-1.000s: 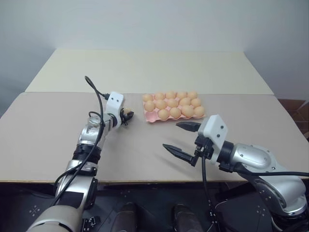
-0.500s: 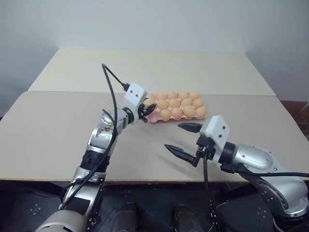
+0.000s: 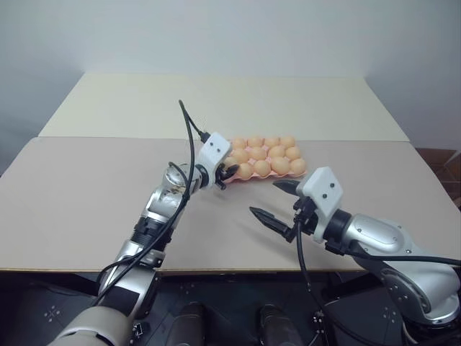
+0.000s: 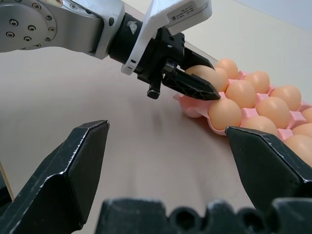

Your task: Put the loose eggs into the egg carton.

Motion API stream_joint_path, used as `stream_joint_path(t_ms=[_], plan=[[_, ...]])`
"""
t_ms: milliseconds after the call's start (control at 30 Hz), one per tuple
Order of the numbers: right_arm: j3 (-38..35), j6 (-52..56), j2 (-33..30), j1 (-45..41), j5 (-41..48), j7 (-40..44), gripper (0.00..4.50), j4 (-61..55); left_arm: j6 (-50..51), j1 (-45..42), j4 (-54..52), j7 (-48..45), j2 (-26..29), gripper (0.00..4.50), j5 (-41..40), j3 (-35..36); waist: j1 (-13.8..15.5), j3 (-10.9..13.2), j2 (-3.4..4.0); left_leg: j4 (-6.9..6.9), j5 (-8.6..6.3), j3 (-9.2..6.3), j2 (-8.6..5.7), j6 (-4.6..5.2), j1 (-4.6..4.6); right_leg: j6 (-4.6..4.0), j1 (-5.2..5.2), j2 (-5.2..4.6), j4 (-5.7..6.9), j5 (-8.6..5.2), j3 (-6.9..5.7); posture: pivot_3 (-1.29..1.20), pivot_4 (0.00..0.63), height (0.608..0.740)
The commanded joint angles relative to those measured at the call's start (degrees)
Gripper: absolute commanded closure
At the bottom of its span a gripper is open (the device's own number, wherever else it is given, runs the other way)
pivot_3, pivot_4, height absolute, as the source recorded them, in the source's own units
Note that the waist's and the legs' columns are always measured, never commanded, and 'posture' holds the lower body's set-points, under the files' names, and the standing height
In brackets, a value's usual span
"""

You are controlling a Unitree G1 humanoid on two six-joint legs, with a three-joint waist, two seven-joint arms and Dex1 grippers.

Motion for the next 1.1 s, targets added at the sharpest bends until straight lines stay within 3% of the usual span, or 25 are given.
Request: stream_joint_path(t_ms=[33, 67, 300, 400, 533, 633, 767, 867, 967, 1100], plan=[[-1.7, -0.1, 0.2, -0.7, 0.3, -0.4, 0.0, -1.9, -0.8, -0.8, -2.3, -0.5, 0.6, 2.83, 1.3, -0.6, 0.0, 0.0, 0.0, 0.0, 0.0, 0.0, 0.0, 0.0, 0.0, 0.0, 0.0, 0.0, 0.0, 0.0, 0.0, 0.0, 0.15, 0.74], [-1.7, -0.2, 0.2, -0.7, 0.3, -0.4, 0.0, -1.8, -0.9, -0.7, -2.2, -0.1, 0.6, 2.1, 1.5, -0.6, 0.0, 0.0, 0.0, 0.0, 0.0, 0.0, 0.0, 0.0, 0.0, 0.0, 0.0, 0.0, 0.0, 0.0, 0.0, 0.0, 0.15, 0.74], [-2.7, 0.1, 0.4, -0.9, 1.4, 0.0, 0.0, -1.2, -2.0, -0.1, -3.5, 2.5, 0.2, 0.03, 2.0, 1.4, 0.0, 0.0, 0.0, 0.0, 0.0, 0.0, 0.0, 0.0, 0.0, 0.0, 0.0, 0.0, 0.0, 0.0, 0.0, 0.0, 0.15, 0.74], [-3.6, 0.1, 0.6, -0.7, 1.9, -0.3, 0.0, -1.0, -1.9, 0.9, -7.6, 4.2, 1.0, 0.03, 1.8, 3.4, 0.0, 0.0, 0.0, 0.0, 0.0, 0.0, 0.01, 0.0, -0.01, 0.0, 0.0, 0.0, 0.0, 0.0, 0.0, 0.0, 0.15, 0.74], [-4.7, -1.6, 1.8, 1.8, -0.6, -2.9, 0.0, -1.6, 1.6, 7.4, -21.4, 6.2, 1.9, 0.03, -2.8, 11.3, -0.5, 0.0, 0.0, -0.01, 0.0, -0.03, 0.03, 0.0, 0.0, 0.0, -0.01, 0.0, 0.01, 0.0, 0.02, 0.0, 0.15, 0.74], [-5.2, -8.1, 4.2, 6.5, -6.8, -6.2, 0.0, -0.2, 5.1, 16.8, -33.3, 8.0, 1.8, 0.03, -6.2, 17.4, -0.7, 0.0, 0.01, -0.05, 0.0, -0.1, 0.07, 0.0, 0.03, -0.01, -0.01, -0.01, 0.05, 0.0, 0.03, 0.0, 0.15, 0.74], [-7.8, -24.4, 13.0, 12.5, -14.1, -9.9, 0.0, 6.3, 6.4, 33.5, -48.0, 13.6, -2.3, 0.03, -7.5, 22.3, -0.8, 0.0, 0.01, -0.08, -0.01, -0.23, 0.06, -0.01, 0.1, 0.0, -0.01, -0.06, 0.06, 0.01, 0.14, 0.0, 0.15, 0.74], [-9.3, -35.7, 16.7, 15.9, -17.9, -9.1, 0.0, 12.5, 4.7, 42.6, -53.6, 18.3, -5.5, 0.03, -5.8, 22.7, -0.3, 0.0, 0.01, -0.06, 0.0, -0.21, -0.01, -0.02, 0.14, 0.04, 0.06, -0.13, 0.07, 0.03, 0.12, 0.0, 0.15, 0.74], [-12.6, -35.6, 20.1, 15.1, -17.3, -12.5, 0.0, 16.5, 3.0, 46.2, -53.9, 24.2, -7.4, 0.03, -0.4, 19.7, 0.0, 0.0, 0.01, 0.07, 0.02, 0.0, 0.02, -0.01, 0.18, 0.0, 0.12, -0.1, 0.05, 0.09, 0.08, 0.0, 0.15, 0.74], [-15.3, -36.4, 21.7, 16.5, -17.6, -13.3, 0.0, 19.3, 1.3, 46.3, -53.1, 26.7, -8.8, 0.03, 0.6, 18.7, -0.1, 0.0, 0.02, 0.08, 0.19, 0.11, 0.05, -0.04, 0.19, -0.16, 0.12, -0.07, 0.03, 0.18, 0.11, 0.0, 0.15, 0.74]])
